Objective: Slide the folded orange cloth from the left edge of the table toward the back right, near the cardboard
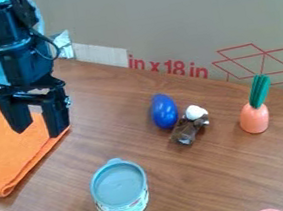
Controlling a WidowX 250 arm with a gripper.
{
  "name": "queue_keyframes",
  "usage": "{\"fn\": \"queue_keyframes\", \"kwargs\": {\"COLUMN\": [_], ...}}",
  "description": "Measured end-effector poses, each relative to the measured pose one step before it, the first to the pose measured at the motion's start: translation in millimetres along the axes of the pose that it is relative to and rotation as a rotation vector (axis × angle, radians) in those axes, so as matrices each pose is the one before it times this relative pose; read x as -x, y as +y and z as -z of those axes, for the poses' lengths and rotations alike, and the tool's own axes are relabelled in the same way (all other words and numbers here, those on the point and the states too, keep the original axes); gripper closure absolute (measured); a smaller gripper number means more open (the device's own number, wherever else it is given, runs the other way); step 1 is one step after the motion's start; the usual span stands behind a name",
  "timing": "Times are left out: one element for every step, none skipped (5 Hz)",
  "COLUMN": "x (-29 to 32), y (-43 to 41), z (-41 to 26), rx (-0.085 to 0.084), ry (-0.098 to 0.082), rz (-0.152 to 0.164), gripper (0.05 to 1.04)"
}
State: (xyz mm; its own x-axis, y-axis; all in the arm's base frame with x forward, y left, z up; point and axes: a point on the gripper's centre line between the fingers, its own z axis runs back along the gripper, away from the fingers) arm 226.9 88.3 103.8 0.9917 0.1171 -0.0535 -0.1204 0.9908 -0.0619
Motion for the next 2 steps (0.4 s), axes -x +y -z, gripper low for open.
{"fn": "queue_keyframes", "kwargs": {"x": [0.73, -22.48], "y": [0.32, 40.56], "z": [6.29, 13.22], "rx": [0.0059, 0.0094], "ry": [0.0254, 0.0216], "rz": [0.0025, -0.0124], "gripper": [0.081, 0.081]}}
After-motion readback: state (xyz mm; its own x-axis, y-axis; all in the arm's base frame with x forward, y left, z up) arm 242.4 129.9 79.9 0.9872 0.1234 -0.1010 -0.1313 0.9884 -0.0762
